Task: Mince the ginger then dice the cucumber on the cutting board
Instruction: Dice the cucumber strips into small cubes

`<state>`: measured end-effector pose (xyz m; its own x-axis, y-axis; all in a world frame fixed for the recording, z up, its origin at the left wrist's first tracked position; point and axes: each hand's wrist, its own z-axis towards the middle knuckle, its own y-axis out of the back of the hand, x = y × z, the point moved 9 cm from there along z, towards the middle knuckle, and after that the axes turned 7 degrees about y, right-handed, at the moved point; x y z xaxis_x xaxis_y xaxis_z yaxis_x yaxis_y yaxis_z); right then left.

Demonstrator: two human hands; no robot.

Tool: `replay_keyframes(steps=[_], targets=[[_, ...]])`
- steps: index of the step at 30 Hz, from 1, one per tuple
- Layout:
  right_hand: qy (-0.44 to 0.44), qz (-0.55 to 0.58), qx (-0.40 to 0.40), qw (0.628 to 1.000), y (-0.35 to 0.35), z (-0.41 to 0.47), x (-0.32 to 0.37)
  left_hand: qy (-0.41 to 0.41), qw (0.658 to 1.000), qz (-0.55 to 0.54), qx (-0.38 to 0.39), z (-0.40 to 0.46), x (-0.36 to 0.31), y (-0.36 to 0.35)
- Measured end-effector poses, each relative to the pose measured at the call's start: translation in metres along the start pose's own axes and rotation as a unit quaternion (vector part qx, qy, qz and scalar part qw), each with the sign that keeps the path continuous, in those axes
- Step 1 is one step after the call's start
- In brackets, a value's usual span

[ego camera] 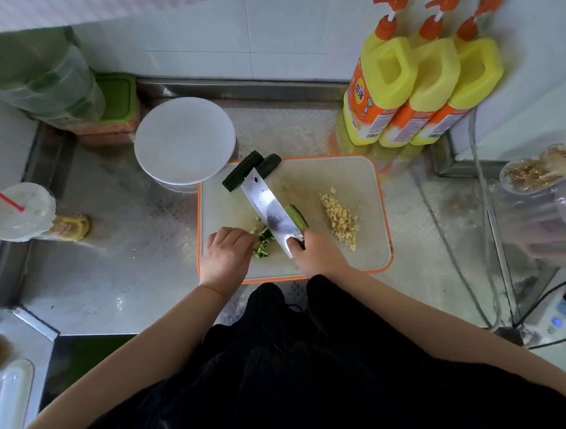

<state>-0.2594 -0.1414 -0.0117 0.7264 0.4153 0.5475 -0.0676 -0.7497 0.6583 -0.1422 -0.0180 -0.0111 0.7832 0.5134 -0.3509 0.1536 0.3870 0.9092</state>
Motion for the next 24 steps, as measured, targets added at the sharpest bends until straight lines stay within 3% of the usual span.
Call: replay_keyframes(steps=[6, 8, 10, 12, 15, 18, 24], targets=[[0.025, -0.141, 0.018, 0.99, 0.004, -0.012, -0.004, 0.057, 0.988, -0.088, -0.109, 0.017, -0.007, 0.047], [0.025, -0.171, 0.047, 0.984, -0.005, -0.017, -0.002, 0.093, 0.983, -0.12, -0.103, 0.027, -0.007, 0.059], [0.037, -0.184, 0.06, 0.98, -0.011, -0.021, 0.003, 0.14, 0.98, -0.144, -0.013, 0.043, -0.012, 0.058], [0.05, -0.176, 0.07, 0.981, -0.014, -0.023, 0.007, 0.183, 0.965, -0.123, 0.142, 0.051, -0.016, 0.039], [0.059, -0.159, 0.086, 0.982, -0.014, -0.026, 0.009, 0.151, 0.929, -0.028, 0.337, 0.043, -0.022, 0.005], [0.056, -0.151, 0.097, 0.982, -0.01, -0.029, 0.006, 0.13, 0.904, -0.006, 0.407, 0.031, -0.022, -0.015], [0.086, -0.179, 0.102, 0.975, -0.007, -0.034, 0.009, 0.098, 0.892, 0.029, 0.441, 0.031, -0.025, -0.041]])
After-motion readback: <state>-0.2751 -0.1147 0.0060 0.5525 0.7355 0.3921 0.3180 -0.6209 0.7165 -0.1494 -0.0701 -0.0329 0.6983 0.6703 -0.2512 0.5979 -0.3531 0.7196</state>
